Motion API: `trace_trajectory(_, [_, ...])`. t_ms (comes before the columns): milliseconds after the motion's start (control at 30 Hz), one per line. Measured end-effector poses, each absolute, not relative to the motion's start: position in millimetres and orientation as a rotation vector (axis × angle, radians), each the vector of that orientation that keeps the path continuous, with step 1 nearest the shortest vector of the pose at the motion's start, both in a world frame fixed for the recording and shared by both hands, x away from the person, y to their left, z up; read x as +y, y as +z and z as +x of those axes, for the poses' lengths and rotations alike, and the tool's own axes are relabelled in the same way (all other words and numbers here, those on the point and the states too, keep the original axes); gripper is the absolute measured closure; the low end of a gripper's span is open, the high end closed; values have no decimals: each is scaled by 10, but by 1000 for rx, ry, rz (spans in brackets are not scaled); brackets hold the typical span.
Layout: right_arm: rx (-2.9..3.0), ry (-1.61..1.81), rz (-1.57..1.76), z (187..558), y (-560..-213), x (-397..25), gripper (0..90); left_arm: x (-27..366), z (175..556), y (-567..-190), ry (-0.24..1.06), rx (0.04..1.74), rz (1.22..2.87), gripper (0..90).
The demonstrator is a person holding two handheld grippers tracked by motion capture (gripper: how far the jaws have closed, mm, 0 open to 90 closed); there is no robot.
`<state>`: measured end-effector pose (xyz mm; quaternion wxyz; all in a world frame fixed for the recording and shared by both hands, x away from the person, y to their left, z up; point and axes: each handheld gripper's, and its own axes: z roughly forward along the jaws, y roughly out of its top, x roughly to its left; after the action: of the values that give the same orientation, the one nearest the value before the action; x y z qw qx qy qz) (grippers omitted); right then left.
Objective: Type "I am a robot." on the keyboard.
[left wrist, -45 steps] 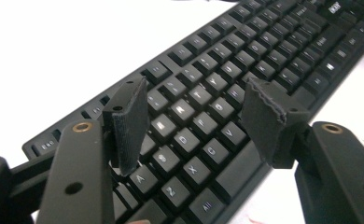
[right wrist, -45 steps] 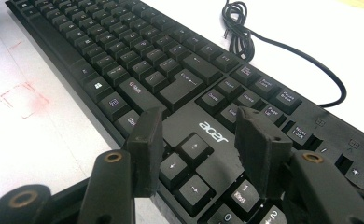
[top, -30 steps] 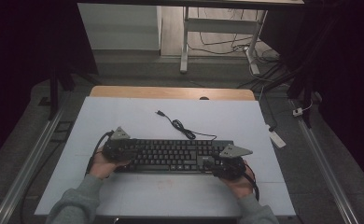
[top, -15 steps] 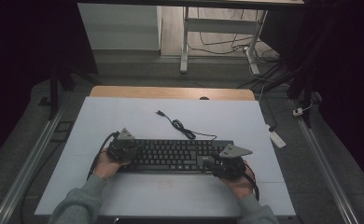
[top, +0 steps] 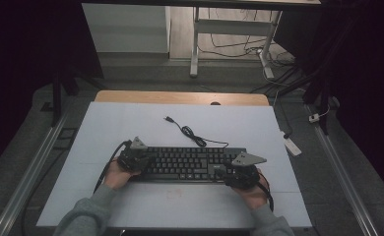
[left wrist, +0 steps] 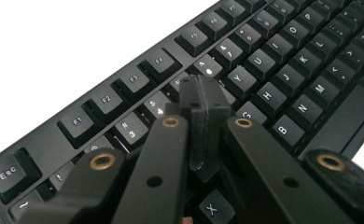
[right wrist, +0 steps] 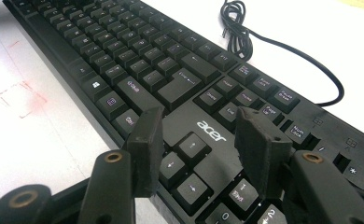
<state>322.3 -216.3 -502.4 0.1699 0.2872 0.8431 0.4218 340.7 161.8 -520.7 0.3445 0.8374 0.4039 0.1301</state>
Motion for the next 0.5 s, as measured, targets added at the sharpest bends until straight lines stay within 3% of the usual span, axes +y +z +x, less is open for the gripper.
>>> trace_trajectory(367, [2389,1209,815,3216,-5012,-2159,521,1692,3365,-5130,343,1040,2107,889])
trace_trajectory(500, [2387,1223,814,3218,-5008,-2168,521,1751,3303,-5051,314,1039,2057,814])
